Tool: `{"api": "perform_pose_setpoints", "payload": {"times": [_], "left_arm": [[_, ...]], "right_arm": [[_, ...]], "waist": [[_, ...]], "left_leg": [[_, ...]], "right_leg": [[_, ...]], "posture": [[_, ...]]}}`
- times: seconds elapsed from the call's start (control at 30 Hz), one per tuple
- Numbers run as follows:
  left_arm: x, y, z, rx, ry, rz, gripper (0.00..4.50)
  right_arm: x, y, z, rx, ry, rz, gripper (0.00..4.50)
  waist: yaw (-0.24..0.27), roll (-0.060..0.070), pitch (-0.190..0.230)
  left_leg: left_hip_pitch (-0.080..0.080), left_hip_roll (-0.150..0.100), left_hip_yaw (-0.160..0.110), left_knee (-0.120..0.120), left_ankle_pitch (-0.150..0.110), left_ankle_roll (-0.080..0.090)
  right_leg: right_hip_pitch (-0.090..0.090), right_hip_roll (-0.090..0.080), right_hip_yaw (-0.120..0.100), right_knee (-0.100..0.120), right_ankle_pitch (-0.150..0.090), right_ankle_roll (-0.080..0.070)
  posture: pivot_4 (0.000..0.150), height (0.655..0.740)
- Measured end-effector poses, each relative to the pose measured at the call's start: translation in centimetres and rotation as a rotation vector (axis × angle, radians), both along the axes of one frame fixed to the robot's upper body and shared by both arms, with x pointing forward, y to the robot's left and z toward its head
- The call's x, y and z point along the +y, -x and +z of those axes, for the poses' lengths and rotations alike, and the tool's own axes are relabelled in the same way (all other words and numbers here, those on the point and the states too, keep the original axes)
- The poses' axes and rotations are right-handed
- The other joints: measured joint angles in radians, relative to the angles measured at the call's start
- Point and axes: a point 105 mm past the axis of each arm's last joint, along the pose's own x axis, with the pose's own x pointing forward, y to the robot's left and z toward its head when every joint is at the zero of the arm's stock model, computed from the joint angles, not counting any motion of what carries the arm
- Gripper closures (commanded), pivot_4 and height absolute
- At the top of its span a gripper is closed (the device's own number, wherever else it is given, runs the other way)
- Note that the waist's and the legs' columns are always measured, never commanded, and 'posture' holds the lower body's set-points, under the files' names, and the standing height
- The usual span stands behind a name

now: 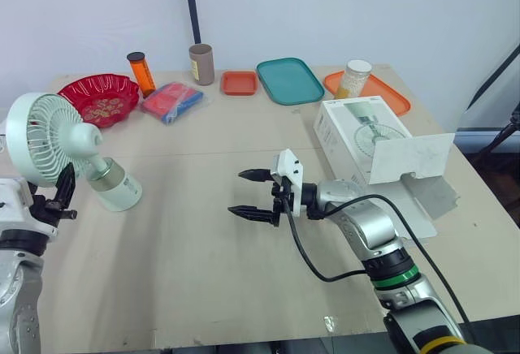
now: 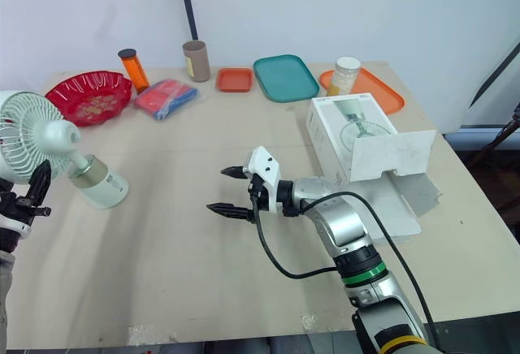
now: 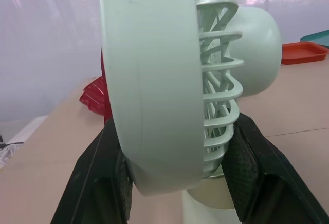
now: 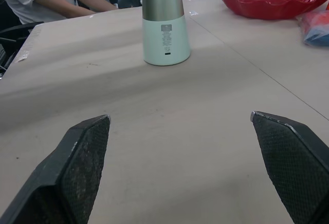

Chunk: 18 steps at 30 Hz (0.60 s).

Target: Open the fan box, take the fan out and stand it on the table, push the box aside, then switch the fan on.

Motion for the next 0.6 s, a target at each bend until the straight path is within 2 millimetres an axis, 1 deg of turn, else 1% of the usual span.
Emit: {"api": "perform_pose_setpoints", "payload": {"times": [0.07,0.23,0.4,0.43,0.53,0.6], "left_arm": [[-0.1,0.1,0.0,0.002,0.009,-0.008,2.65],[-1.3,0.5,0.3,0.01,0.048,-0.062,2.65],[-4.0,0.3,0.8,0.012,0.092,-0.181,2.65],[-5.0,0.3,1.0,0.012,0.096,-0.226,2.65],[-6.4,-0.1,1.1,0.022,0.101,-0.274,2.65],[-6.9,-0.4,0.9,0.031,0.106,-0.29,2.65]], "right_arm": [[0.0,0.0,0.0,0.0,-0.001,0.001,0.0],[0.8,0.1,0.3,0.002,-0.031,0.007,0.0],[2.0,-0.6,1.7,-0.018,-0.056,-0.009,0.0],[2.2,-0.8,2.1,-0.017,-0.057,-0.02,0.0],[2.5,-1.3,2.4,-0.001,-0.05,-0.045,0.0],[2.7,-1.4,2.6,0.004,-0.048,-0.053,0.0]], "waist": [[-0.001,0.0,0.0],[-0.002,-0.001,0.0],[-0.003,-0.002,0.001],[-0.003,-0.002,0.001],[-0.003,-0.002,0.001],[-0.003,-0.002,0.001]], "left_leg": [[0.0,0.0,0.0,0.0,0.0,0.0],[0.0,0.0,0.0,0.0,0.0,0.0],[-0.001,0.0,-0.001,0.0,0.0,-0.001],[-0.001,0.0,-0.001,0.0,0.0,-0.001],[-0.001,0.0,-0.001,0.0,0.0,-0.001],[-0.001,0.0,-0.001,0.0,0.0,-0.002]], "right_leg": [[0.0,0.0,0.0,0.0,0.0,0.0],[0.0,0.0,0.0,0.0,0.0,0.0],[0.0,0.0,0.0,0.0,0.0,0.0],[0.0,0.0,-0.001,0.0,0.0,0.0],[-0.001,0.0,-0.001,0.0,0.0,0.0],[-0.001,0.0,-0.001,0.0,0.0,0.0]], "posture": [[0.15,0.74],[0.15,0.74],[0.15,0.74],[0.15,0.74],[0.15,0.74],[0.15,0.74]]}}
